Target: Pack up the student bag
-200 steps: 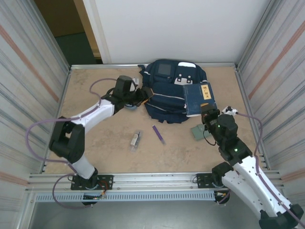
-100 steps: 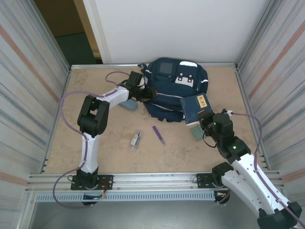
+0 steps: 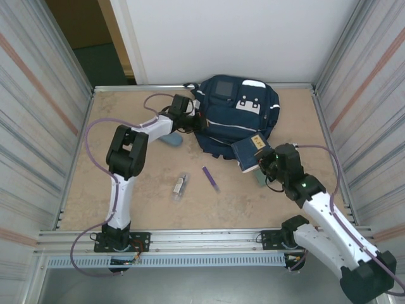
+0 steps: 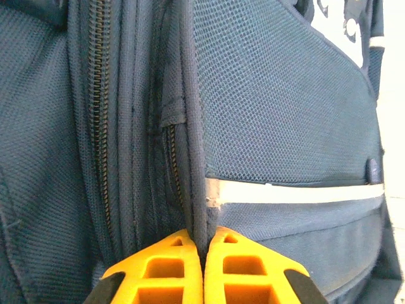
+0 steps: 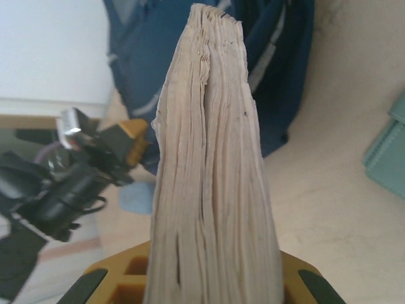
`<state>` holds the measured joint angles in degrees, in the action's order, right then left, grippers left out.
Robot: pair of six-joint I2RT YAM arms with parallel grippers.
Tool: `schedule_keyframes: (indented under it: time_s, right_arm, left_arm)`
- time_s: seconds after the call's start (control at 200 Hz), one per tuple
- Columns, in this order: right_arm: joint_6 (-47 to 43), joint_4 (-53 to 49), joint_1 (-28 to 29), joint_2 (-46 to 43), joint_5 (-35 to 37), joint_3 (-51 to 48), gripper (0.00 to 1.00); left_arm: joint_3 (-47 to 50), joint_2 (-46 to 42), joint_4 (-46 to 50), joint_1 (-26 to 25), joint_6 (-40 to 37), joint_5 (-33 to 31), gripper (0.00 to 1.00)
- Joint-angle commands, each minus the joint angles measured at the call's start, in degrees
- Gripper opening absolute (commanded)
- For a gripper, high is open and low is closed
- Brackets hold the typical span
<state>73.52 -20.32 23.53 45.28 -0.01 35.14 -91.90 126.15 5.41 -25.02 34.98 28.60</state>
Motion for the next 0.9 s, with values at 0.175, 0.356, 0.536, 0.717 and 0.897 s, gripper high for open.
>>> schedule_keyframes:
  time_s: [0.175,0.356,0.536,0.717,0.897]
  right_arm:
    - [-24.4,-13.4,-8.4,11.1,-32.5,13.9,0.0]
    - [-26.1,-14.0,-8.4,12.8,-47.7,12.3,0.0]
    - [-19.5,-11.1,-9.1,14.8,-48.3,11.0,0.0]
    - [-11.3,-11.9,-8.9,11.9,-50.9,11.2,0.0]
    - [-18.0,-20.2,-9.1,8.8,-49.1,11.7,0.0]
  left_arm:
    - [3.3,-16.6,-3.8,-5.3,6.8,-4.8,0.0]
    - [1.9,-19.2,-6.5,-5.8,10.3,-6.6,0.0]
    - [2.9,-21.1,-9.2,-7.4,14.8,-5.6,0.0]
    - [3.7,-22.0,-9.3,-8.2,13.6,-11.1,0.0]
    - [2.8,-22.2,-11.1,-8.2,15.6,-8.5,0.0]
